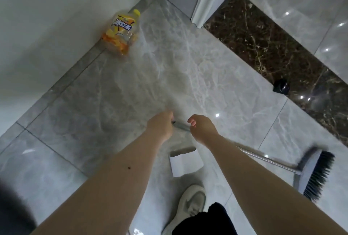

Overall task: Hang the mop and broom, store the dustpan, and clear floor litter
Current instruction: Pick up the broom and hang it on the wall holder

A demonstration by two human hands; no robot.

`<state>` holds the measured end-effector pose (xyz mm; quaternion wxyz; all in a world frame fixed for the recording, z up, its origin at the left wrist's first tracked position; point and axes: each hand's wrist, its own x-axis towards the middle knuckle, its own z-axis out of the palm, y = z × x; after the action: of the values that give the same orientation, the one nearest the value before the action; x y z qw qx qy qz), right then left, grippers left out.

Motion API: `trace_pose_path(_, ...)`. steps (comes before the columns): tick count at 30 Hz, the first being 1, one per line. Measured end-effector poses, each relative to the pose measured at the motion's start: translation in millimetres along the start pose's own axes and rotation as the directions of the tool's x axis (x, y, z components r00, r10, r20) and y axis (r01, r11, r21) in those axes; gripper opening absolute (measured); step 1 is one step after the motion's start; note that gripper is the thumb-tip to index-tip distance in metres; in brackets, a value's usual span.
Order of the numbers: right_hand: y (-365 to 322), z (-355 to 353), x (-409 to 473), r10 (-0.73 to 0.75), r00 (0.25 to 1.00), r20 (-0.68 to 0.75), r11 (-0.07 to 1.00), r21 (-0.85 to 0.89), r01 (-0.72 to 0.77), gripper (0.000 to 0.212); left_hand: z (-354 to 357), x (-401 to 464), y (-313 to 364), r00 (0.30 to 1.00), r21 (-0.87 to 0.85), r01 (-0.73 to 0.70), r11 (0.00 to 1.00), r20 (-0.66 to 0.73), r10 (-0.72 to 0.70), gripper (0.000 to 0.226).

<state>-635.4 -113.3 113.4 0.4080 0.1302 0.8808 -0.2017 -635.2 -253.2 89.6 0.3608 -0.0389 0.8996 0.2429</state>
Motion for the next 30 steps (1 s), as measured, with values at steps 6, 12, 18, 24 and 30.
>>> trace_pose_path(6, 30, 46, 64, -0.031, 0.999, -0.013, 0.993, -0.112, 0.029, 0.047, 58, 56, -25, 0.999, -0.039, -0.039, 0.998, -0.004, 0.039, 0.023)
trace_pose_path(12, 44, 79, 96, -0.098, 0.995, -0.021, 0.940, -0.330, 0.085, 0.043, 94, 89, -36, 0.993, -0.044, -0.091, 0.995, -0.074, 0.088, 0.018)
trace_pose_path(18, 44, 88, 100, -0.188, 0.982, -0.022, 0.877, -0.454, 0.158, 0.038, 97, 95, -42, 0.990, 0.021, -0.131, 0.991, -0.047, 0.132, 0.017)
trace_pose_path(24, 27, 53, 77, -0.120, 0.993, 0.000, 0.917, -0.383, 0.111, 0.029, 55, 70, -24, 0.982, -0.159, -0.118, 0.980, -0.165, 0.091, 0.010)
trace_pose_path(30, -12, -7, 25, -0.163, 0.986, -0.035, 0.937, -0.317, 0.143, 0.014, -6, 27, -6, 0.963, -0.305, -0.124, 0.944, -0.266, 0.040, 0.013)
